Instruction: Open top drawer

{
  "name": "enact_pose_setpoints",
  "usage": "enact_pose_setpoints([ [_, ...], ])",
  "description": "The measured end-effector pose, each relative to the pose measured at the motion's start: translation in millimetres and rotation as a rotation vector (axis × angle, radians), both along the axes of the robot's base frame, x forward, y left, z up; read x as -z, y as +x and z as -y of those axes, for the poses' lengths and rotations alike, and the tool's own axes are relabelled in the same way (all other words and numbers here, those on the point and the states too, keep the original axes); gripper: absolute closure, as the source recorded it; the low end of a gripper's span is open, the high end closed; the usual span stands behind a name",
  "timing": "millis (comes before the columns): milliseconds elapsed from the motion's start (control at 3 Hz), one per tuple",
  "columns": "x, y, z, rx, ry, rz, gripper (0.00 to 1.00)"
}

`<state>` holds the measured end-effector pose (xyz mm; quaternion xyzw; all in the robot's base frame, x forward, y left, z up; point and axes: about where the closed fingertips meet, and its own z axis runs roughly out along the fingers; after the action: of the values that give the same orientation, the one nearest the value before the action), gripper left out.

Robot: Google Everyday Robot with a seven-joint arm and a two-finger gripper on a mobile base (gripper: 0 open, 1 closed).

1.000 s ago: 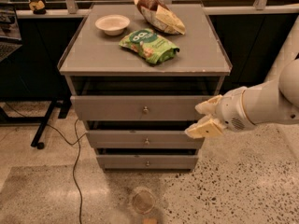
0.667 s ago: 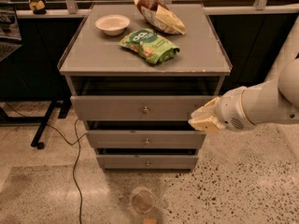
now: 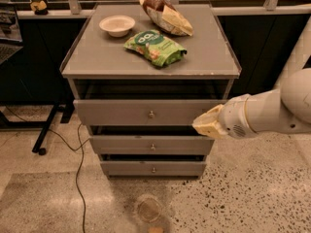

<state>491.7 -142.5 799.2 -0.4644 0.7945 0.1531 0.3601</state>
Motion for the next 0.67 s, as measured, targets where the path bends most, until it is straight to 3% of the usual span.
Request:
enact_pose_setpoints([
  [667, 63, 28, -20, 0.194, 0.084, 0.003, 1.0],
])
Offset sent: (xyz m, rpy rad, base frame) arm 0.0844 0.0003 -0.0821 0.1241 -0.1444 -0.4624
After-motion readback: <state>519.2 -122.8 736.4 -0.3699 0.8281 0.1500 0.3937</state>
